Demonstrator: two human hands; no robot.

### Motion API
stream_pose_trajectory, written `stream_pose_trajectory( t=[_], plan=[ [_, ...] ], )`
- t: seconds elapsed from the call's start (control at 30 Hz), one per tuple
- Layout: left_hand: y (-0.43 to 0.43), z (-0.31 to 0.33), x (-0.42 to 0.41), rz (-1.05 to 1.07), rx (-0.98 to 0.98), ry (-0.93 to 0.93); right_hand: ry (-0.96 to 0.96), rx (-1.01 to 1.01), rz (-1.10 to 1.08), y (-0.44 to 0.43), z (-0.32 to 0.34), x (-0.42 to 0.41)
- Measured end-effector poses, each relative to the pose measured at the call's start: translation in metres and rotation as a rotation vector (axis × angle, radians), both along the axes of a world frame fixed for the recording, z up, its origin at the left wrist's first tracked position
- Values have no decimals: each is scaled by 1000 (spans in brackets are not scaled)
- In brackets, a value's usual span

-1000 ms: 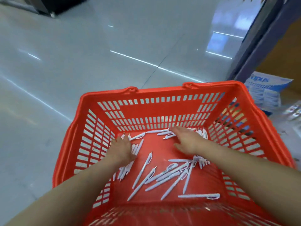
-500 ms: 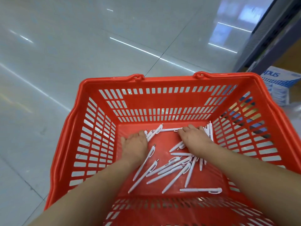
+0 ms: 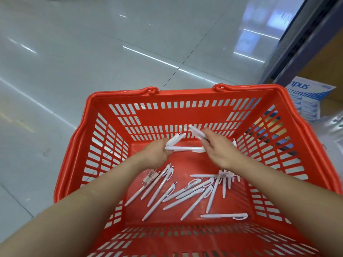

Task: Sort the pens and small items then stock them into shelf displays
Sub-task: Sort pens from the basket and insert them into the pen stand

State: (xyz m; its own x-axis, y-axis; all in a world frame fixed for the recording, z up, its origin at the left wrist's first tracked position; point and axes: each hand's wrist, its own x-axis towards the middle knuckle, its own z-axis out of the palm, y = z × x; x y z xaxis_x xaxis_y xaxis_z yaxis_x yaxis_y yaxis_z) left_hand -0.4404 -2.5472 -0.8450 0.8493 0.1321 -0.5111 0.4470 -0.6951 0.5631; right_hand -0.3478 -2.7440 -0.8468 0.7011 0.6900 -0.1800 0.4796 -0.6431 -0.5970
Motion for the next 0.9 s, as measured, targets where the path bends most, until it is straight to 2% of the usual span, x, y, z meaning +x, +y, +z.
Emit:
stream_pose_trajectory(
  t=[0.17, 0.3, 0.37, 0.47, 0.5, 0.63, 0.7, 0.8, 0.9],
  plan=[
    [-2, 34, 1, -139, -54, 55, 122, 103, -21, 8, 32, -2],
    [-7, 44, 0, -126, -140, 23, 310, 168, -20, 8, 41, -12],
    [-9, 46, -1, -54, -211, 3, 455, 191, -47, 6, 46, -14],
    [-10, 52, -3, 137, -394, -43, 486, 83, -25, -3, 59, -10],
    [-10, 56, -3, 229, -466, -59, 528, 106, -66, -7, 63, -8],
    [-23, 72, -5, 594, -863, -105, 911, 465, -357, -11, 76, -13],
    [-39, 81, -3, 696, -981, -169, 1079, 569, -399, -5, 78, -28],
    [-56, 92, 1, 772, -1029, -266, 1301, 693, -438, 2, 81, -49],
    [-63, 95, 2, 769, -927, -315, 1303, 764, -467, 4, 87, -56]
  ],
)
